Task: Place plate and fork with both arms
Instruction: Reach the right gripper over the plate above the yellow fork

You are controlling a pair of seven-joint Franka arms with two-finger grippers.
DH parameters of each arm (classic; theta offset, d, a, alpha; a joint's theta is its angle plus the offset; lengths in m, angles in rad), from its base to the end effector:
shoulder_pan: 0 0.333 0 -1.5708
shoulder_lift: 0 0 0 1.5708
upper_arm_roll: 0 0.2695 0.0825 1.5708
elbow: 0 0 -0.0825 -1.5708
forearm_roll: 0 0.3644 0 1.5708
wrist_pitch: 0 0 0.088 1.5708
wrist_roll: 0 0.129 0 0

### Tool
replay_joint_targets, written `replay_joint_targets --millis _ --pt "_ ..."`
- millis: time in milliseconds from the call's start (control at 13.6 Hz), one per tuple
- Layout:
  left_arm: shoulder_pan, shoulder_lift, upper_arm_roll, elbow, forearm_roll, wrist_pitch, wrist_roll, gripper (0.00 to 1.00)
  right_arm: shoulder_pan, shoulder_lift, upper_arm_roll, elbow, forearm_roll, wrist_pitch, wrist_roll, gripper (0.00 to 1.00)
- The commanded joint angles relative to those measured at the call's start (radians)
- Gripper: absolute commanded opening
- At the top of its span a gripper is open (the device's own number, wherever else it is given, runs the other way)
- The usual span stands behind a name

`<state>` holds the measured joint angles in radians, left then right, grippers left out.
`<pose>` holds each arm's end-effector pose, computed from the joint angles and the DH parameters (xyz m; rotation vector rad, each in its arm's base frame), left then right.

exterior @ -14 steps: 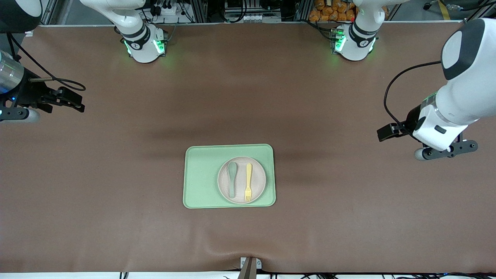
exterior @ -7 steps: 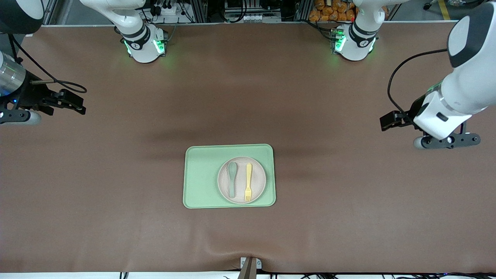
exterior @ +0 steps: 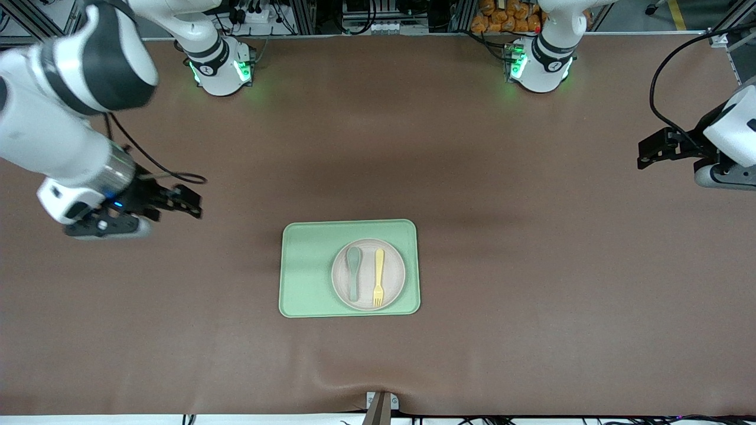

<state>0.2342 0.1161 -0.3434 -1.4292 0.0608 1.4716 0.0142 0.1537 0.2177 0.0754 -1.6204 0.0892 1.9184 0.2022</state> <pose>0.5508 -0.0422 0.5512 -3.1097 0.1846 0.1027 0.5930 0.1437 0.4409 -3.0242 0.0039 -0.0866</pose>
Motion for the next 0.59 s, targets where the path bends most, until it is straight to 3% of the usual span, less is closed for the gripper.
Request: replay_joint_targets --millis 0,295,516 --pt "0.039 -0.003 0.004 -0.010 -0.006 -0.004 0.020 1.00 0.087 0.102 -0.008 0.030 -0.002 0.135 0.124 0.92" --pt "0.065 0.029 0.004 -0.004 -0.009 0.000 0.030 1.00 0.180 0.279 -0.012 0.164 -0.009 0.251 0.285 0.89" --pt "0.042 0.050 -0.003 -0.007 -0.015 0.004 0.013 1.00 0.248 0.418 -0.012 0.284 -0.106 0.305 0.438 0.87"
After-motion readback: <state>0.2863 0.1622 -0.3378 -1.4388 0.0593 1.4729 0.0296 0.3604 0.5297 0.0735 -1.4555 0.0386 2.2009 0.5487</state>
